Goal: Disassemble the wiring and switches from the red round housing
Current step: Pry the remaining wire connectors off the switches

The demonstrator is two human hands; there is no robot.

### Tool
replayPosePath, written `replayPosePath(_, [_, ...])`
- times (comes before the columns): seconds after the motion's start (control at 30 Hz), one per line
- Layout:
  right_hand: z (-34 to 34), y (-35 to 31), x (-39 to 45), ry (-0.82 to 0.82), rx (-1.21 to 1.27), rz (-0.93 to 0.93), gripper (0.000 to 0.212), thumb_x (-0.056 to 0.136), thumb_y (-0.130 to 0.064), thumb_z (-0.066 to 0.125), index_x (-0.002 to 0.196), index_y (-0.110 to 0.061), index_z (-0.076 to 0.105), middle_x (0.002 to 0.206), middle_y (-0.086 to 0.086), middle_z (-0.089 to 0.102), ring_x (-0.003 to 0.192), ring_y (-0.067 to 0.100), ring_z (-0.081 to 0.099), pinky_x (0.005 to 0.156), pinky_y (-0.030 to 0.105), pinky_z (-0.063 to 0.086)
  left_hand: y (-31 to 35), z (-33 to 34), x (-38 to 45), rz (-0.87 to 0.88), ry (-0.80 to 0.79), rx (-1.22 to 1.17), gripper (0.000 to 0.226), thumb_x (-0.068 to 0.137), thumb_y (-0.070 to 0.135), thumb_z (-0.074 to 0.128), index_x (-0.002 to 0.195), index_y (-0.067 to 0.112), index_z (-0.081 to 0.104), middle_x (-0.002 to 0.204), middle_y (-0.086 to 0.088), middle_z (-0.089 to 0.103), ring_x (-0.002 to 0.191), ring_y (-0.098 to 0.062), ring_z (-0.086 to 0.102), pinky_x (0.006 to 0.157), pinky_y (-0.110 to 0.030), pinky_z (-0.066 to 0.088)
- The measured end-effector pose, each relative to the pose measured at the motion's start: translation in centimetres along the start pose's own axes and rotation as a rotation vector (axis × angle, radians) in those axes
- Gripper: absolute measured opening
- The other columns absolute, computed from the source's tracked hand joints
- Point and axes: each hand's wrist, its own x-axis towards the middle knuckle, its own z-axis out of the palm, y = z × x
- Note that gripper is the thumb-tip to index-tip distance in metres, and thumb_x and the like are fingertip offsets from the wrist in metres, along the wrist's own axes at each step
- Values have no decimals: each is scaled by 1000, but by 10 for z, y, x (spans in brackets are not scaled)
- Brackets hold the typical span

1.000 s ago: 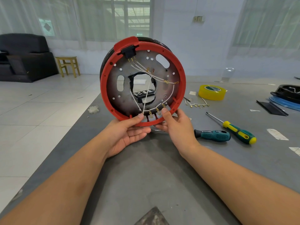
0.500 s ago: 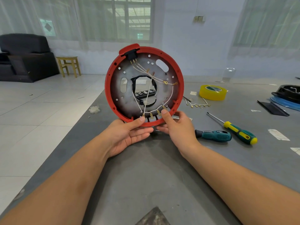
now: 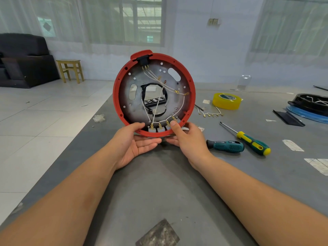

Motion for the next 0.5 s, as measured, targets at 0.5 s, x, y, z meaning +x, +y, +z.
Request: replayPosePath(0.5, [-47,-18,-28,10,-1110,-551,35,98,-47,57,128,-30,64,90,-17,62,82,5,62,76,32,53,4,4,0,12,161,25,33,103,4,43,133,-8,51,95,-29,78,80,-37,80,53,-31,61])
